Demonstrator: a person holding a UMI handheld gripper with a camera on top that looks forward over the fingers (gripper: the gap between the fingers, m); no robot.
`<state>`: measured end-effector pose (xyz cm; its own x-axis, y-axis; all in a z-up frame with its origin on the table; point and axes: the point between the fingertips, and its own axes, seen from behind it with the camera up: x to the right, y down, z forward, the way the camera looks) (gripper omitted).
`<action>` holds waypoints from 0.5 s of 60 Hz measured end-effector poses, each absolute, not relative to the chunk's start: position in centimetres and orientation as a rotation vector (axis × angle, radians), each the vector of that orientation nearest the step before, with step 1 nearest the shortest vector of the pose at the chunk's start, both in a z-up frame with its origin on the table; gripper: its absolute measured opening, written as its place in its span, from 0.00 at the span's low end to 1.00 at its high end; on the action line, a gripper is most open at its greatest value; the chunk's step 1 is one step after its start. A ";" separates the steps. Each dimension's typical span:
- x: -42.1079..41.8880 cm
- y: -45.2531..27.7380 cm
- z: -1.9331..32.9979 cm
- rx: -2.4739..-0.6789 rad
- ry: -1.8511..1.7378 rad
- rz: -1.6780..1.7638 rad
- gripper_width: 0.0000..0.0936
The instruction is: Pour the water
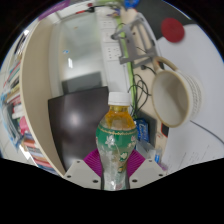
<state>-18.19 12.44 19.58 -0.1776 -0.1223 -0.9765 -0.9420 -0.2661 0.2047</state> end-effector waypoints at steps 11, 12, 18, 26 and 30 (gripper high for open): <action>-13.4 12.6 26.0 -1.646 0.634 0.899 0.30; -12.6 12.6 26.5 -1.655 0.584 0.833 0.30; -7.8 12.6 28.5 -1.671 0.354 0.486 0.30; -0.8 12.3 26.8 -1.675 0.169 0.122 0.30; 2.4 12.5 24.4 -1.710 0.124 0.015 0.30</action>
